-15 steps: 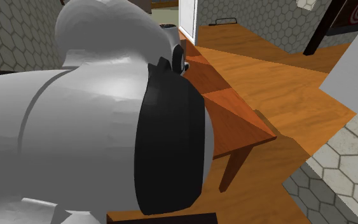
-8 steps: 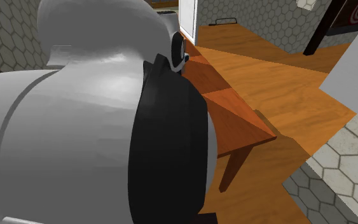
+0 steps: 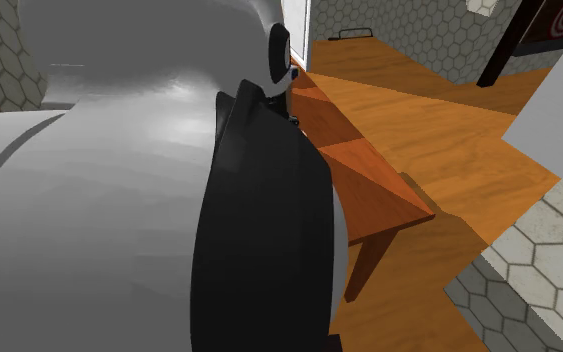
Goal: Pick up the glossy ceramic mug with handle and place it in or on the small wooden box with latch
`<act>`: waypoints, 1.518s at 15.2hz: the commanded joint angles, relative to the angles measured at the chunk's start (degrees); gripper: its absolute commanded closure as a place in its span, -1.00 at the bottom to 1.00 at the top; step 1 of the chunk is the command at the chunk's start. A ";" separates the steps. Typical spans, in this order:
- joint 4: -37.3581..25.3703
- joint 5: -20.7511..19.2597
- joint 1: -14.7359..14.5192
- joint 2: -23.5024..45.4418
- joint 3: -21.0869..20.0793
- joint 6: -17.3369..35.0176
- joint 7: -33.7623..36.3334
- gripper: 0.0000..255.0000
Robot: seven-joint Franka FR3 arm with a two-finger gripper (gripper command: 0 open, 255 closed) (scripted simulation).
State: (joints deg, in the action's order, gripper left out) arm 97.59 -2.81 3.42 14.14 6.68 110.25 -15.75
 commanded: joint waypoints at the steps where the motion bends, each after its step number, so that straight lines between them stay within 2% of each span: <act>1: -1.17 0.00 -0.02 -0.22 0.00 -1.39 -0.04 1.00; 22: -17.30 0.16 0.07 -0.24 0.08 -17.52 -1.00 1.00; 23: -15.20 -0.09 -0.68 -1.89 -0.31 -17.13 0.13 1.00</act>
State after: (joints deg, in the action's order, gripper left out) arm 81.71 -2.76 3.14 13.13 6.58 93.35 -16.20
